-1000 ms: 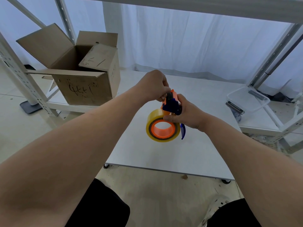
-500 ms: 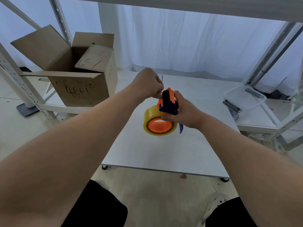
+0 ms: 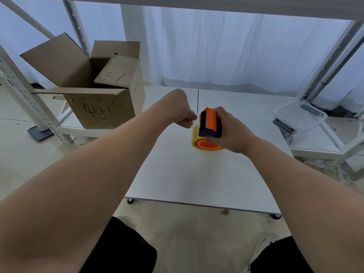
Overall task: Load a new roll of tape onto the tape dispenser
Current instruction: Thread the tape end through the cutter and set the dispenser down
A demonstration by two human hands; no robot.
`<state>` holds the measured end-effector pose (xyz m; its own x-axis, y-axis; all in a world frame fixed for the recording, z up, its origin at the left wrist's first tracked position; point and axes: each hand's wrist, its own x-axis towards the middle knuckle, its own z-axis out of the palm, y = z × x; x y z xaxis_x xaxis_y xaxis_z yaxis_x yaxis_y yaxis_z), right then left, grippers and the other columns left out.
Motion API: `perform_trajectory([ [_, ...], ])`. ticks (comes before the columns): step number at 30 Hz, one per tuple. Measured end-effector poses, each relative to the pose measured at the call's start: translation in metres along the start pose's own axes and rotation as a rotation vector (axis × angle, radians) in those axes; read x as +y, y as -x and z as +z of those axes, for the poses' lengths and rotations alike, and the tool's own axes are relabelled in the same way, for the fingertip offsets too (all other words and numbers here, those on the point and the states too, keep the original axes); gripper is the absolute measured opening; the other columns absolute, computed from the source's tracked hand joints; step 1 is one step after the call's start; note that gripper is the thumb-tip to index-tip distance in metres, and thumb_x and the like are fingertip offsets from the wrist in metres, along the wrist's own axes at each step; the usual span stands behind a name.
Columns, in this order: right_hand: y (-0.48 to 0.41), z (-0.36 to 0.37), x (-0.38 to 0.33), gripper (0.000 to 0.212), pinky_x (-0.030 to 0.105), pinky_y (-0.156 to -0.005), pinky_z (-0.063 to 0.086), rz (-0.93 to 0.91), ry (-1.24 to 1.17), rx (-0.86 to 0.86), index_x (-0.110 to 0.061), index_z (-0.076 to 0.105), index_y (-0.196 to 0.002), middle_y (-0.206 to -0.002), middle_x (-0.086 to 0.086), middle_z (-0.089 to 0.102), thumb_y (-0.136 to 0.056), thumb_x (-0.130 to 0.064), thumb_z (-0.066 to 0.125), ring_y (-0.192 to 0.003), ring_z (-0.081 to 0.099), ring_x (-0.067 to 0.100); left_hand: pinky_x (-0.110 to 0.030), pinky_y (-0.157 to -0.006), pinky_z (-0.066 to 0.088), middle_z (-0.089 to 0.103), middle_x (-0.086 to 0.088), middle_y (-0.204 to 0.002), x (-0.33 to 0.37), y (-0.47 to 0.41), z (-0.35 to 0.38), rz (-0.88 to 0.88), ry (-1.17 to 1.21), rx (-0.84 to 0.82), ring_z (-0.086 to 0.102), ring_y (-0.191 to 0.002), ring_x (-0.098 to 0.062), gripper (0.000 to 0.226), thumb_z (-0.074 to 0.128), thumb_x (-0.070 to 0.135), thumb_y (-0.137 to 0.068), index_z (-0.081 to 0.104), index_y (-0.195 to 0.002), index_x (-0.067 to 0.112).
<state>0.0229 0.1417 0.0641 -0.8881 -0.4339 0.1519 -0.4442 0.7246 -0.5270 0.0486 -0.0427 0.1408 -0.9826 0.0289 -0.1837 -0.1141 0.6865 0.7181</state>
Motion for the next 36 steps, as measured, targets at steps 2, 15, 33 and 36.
perform_trajectory([
  [2, 0.000, 0.000, -0.001, 0.070, 0.045, -0.082, 0.049, -0.008, -0.001, 0.016, -0.025, 0.038, -0.124, -0.113, 0.001, 0.056, -0.069, -0.043, 0.077, -0.098, 0.055, 0.025, -0.038, -0.084, 0.056, 0.072, -0.020, -0.085, -0.002, -0.001, -0.001, -0.019, 0.040, 0.000, 0.070, -0.084, -0.030, 0.024, 0.067, 0.009, -0.082, 0.067, -0.091, -0.012],
  [15, -0.003, 0.001, -0.001, 0.076, 0.045, -0.083, 0.052, 0.021, -0.053, -0.008, -0.028, 0.029, -0.129, -0.116, 0.003, 0.058, -0.071, -0.038, 0.077, -0.100, 0.058, 0.028, -0.017, -0.051, 0.050, 0.067, -0.004, -0.066, -0.003, -0.007, 0.000, 0.115, 0.006, 0.094, 0.059, -0.052, -0.008, 0.008, 0.060, 0.011, -0.087, 0.061, -0.080, 0.008],
  [33, -0.007, 0.005, -0.010, 0.069, 0.037, -0.074, 0.044, -0.010, 0.115, -0.065, -0.026, 0.033, -0.125, -0.110, -0.001, 0.053, -0.072, -0.045, 0.074, -0.094, 0.053, 0.024, -0.025, -0.059, 0.045, 0.073, -0.011, -0.084, -0.014, -0.005, -0.006, 0.030, -0.103, 0.118, 0.059, -0.068, -0.017, 0.017, 0.056, 0.010, -0.084, 0.069, -0.084, -0.001],
  [36, -0.005, 0.003, -0.013, 0.071, 0.043, -0.080, 0.048, 0.014, 0.146, -0.092, -0.026, 0.032, -0.126, -0.113, 0.003, 0.054, -0.073, -0.044, 0.074, -0.097, 0.054, 0.025, -0.035, -0.079, 0.054, 0.072, -0.018, -0.084, -0.016, -0.003, -0.004, -0.005, -0.035, 0.105, 0.067, -0.079, -0.027, 0.018, 0.057, 0.008, -0.084, 0.068, -0.085, -0.006],
])
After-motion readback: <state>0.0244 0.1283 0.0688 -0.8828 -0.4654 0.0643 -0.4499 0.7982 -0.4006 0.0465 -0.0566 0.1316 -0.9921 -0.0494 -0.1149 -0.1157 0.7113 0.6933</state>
